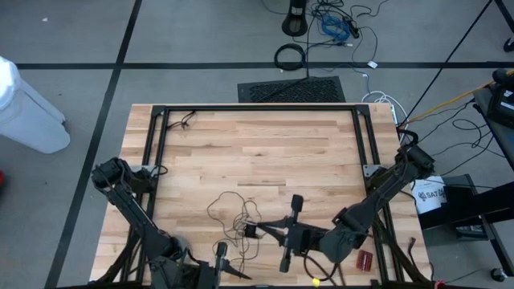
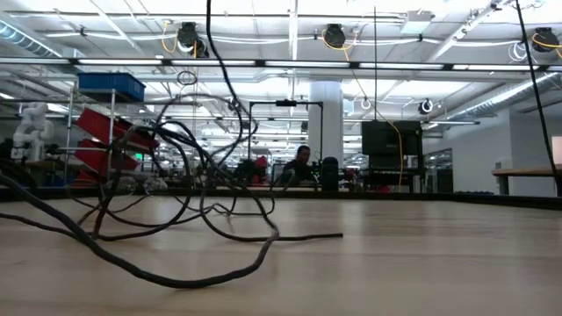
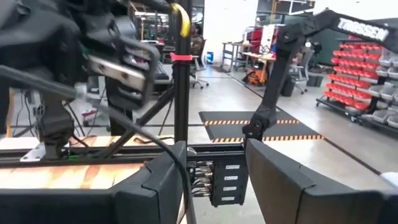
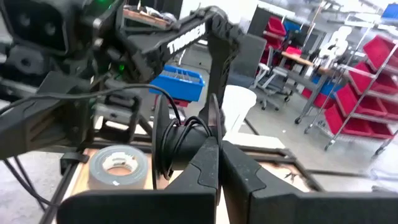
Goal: Coil cords
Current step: Coil the black wire onto the spool
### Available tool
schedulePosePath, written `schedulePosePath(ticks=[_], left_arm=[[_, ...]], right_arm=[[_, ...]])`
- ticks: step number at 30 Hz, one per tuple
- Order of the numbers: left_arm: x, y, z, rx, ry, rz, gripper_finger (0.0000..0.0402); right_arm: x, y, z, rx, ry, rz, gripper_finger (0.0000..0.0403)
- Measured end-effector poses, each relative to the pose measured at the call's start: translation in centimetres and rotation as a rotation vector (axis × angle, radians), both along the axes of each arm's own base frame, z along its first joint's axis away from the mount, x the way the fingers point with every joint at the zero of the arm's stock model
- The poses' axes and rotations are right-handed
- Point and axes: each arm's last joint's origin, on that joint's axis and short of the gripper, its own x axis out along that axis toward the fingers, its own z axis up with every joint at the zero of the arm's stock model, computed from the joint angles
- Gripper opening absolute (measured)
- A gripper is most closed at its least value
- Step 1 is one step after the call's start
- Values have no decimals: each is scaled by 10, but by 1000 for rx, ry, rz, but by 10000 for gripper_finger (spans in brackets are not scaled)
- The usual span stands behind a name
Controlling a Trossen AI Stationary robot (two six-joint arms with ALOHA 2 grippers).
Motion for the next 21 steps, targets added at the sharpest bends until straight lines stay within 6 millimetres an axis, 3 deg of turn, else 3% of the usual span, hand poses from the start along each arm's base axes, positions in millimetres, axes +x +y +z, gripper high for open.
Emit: schedulePosePath(ticks=[10,16,21], left_arm=[[3,19,27,-63,-97,39,173],[12,32,60,-29,-216,117,173],[14,32,75,27,-155,135,173]], right_arm=[[-18,-17,33,-85,-35,-6,0],[-8,-30,31,-133,-7,-51,0],[-3,-39,22,-163,62,-74,0]])
